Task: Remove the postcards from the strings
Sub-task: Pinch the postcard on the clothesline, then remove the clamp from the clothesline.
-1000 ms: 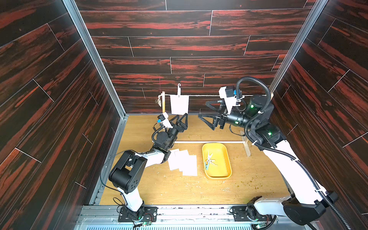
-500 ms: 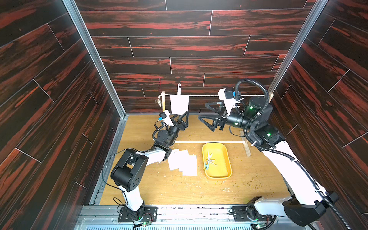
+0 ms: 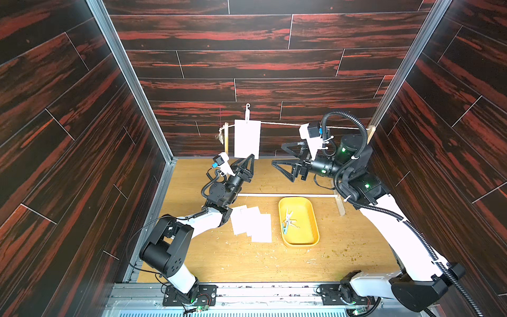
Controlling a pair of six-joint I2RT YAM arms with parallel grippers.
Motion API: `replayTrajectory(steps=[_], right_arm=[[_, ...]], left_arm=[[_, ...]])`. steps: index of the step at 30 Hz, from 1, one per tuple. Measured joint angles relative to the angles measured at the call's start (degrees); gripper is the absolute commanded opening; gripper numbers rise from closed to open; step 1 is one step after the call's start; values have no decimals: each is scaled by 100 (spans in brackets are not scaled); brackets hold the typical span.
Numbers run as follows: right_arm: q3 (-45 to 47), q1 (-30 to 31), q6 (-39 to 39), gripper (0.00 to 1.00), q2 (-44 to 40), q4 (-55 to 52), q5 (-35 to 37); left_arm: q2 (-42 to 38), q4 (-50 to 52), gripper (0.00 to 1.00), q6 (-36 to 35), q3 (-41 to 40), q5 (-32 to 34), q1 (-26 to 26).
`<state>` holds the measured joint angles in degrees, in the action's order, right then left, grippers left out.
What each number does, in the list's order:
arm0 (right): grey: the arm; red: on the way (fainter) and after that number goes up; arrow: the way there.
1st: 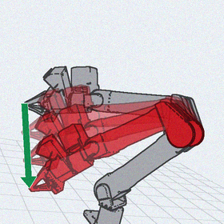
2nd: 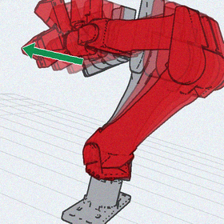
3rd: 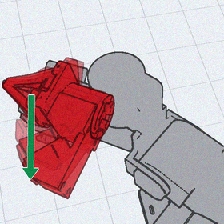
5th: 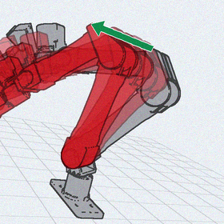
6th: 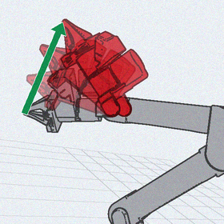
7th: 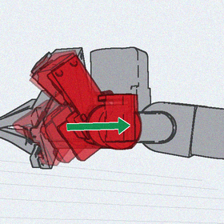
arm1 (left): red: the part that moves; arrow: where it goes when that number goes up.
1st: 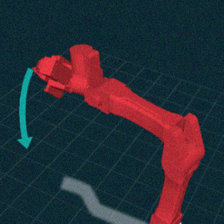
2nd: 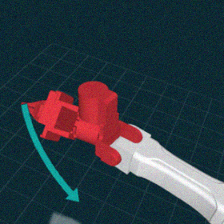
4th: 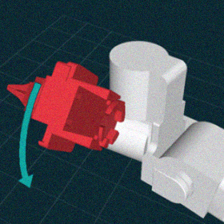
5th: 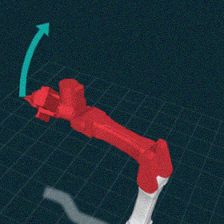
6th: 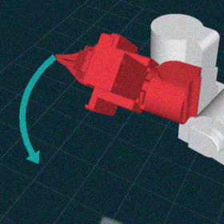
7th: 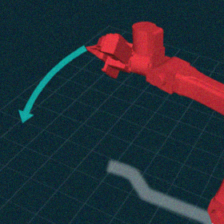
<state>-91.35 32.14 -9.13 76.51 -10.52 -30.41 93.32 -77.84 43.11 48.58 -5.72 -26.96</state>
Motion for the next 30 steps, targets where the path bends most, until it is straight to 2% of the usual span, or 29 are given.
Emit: replayTrajectory(steps=[9,15,22,26,30], right_arm=[[-883,0,35,99,715,-57,4],[-2068,-2,22,99,1624,-157,-24],[-4177,-96,-186,99,3161,-452,-227],[-5469,-240,-494,98,4096,-581,-439],[-6201,-409,-979,99,4750,-369,-651]], left_arm=[[-205,-28,0,127,-122,-28,0],[-208,-20,0,179,-278,-22,24],[-227,-22,0,219,-356,-79,33],[-232,-24,0,240,-358,-120,37],[-234,-28,0,256,-369,-136,39]])
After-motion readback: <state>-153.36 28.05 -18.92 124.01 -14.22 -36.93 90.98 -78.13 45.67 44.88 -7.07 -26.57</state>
